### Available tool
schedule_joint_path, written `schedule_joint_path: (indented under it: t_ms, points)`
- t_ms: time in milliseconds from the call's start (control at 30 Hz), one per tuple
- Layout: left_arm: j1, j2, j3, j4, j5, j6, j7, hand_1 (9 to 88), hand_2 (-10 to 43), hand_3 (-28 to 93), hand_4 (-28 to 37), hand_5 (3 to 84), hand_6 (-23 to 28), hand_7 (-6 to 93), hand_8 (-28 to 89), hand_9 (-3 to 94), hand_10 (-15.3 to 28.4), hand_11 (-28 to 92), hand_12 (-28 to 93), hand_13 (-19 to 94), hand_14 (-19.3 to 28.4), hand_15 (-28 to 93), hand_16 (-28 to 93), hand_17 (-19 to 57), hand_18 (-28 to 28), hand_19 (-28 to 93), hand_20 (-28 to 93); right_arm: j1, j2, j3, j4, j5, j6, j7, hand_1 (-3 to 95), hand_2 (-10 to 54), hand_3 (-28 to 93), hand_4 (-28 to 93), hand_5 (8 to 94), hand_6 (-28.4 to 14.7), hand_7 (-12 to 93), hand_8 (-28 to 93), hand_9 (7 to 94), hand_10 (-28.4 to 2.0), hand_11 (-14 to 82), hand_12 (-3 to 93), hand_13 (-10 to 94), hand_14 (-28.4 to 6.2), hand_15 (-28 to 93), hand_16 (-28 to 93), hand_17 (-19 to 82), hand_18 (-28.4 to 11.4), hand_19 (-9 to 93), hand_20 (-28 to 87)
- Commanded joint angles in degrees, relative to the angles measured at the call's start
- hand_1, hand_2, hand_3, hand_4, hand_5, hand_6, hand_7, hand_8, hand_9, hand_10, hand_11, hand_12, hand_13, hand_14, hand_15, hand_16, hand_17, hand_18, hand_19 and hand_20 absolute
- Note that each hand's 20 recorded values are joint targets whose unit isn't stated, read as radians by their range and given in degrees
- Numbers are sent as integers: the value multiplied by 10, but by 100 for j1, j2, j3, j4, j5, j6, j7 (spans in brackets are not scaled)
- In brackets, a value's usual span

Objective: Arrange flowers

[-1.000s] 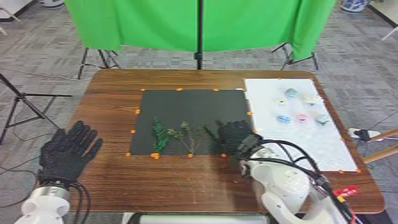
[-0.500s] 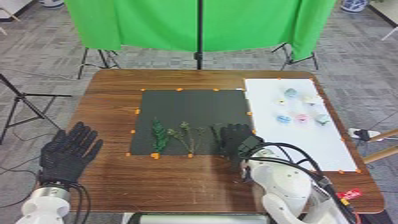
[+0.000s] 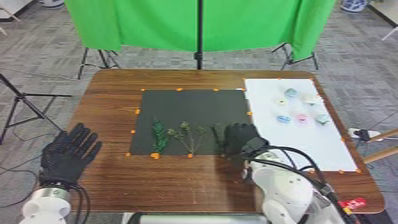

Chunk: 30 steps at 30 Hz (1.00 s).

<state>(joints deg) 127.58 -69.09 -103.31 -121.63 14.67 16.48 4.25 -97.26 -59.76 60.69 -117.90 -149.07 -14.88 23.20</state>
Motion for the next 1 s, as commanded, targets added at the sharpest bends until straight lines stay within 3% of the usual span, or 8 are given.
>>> schedule_joint_path:
  t_ms: [33,233,300,367,433,533,733,1000]
  points:
    - [112,5,-16,-52,-78,-60,23,338,124,747,-283,468,79,224,-122,349,143,320,109,280,160,532,-100,-63,157,438,153,-170,-3,180,-346,411,438,376,468,-95,819,-276,560,-59,222,-122,600,-205,277,223,572,-153,647,396,360,-256,912,405]
    - [84,-26,9,-65,-193,-195,61,336,127,744,-283,470,78,226,-125,365,146,316,108,291,161,530,-100,-63,157,438,152,-75,12,614,-254,320,1348,806,428,-95,841,-275,448,-64,230,-132,490,-243,287,215,530,-190,711,330,358,-264,926,404]
    - [81,-29,33,-82,-189,-208,73,336,127,744,-283,471,78,225,-125,366,145,315,109,292,161,529,-100,-63,157,437,152,58,31,914,-78,374,1300,929,420,-95,845,-279,419,-78,224,-130,454,-251,254,202,500,-198,711,285,350,-265,925,399]
    - [54,-31,38,-72,-180,-257,53,336,128,743,-283,472,77,224,-124,367,145,314,109,292,161,529,-100,-63,157,437,153,-20,127,1303,59,690,1500,480,425,-95,857,-281,410,-86,225,-131,403,-259,202,179,443,-204,678,224,312,-263,898,389]
    - [35,-12,60,-108,-207,-133,102,336,128,741,-283,472,78,223,-124,369,145,313,110,292,161,529,-99,-63,157,437,153,-82,183,1585,393,104,2010,-93,446,-95,873,-280,409,-81,245,-142,360,-248,179,167,349,-199,616,147,263,-244,849,386]
    - [0,49,62,-99,-196,-119,123,331,131,744,-283,442,80,222,-123,356,146,310,109,293,162,529,-99,-63,158,437,153,-13,293,1843,397,30,1256,-132,461,-95,884,-282,416,-59,261,-162,354,-225,165,158,292,-199,520,109,221,-235,786,374]
    - [-62,91,54,-103,-141,-122,134,328,133,745,-283,423,81,226,-126,351,146,310,109,292,163,528,-99,-63,158,437,153,33,227,1985,664,403,478,-177,429,-95,865,-283,444,-48,242,-156,389,-212,148,158,291,-191,435,117,204,-230,738,364]
    - [-77,94,46,-65,-206,-102,132,324,138,745,-283,422,81,229,-128,356,147,311,109,296,165,528,-98,-62,159,437,153,246,-123,1741,1293,88,245,-172,447,-95,867,-283,448,-44,240,-152,407,-200,152,157,335,-172,422,128,222,-225,738,361]
